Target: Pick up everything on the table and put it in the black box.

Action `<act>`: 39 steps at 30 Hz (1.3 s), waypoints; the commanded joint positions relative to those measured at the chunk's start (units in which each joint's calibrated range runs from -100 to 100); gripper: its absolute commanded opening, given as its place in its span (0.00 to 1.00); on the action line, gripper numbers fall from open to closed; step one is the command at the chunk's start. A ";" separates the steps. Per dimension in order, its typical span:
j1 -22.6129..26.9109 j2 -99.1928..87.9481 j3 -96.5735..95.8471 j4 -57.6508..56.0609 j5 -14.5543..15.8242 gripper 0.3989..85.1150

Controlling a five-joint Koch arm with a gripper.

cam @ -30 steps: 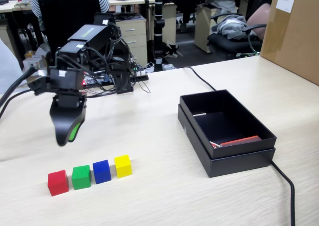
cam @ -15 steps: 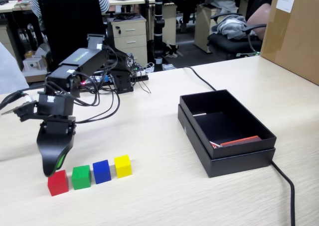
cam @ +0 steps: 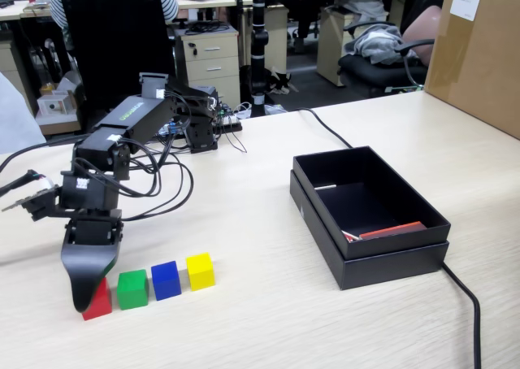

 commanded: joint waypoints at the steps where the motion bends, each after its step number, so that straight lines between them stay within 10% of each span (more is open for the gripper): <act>1: 0.20 -0.74 4.76 -0.12 -0.59 0.31; 5: 0.34 -0.05 5.12 -0.12 -0.59 0.11; 23: 1.07 -58.34 -21.26 -6.77 2.20 0.11; 31: 16.95 -87.60 -42.11 -7.81 9.47 0.11; 39: 30.23 -76.70 -40.94 -7.81 17.00 0.11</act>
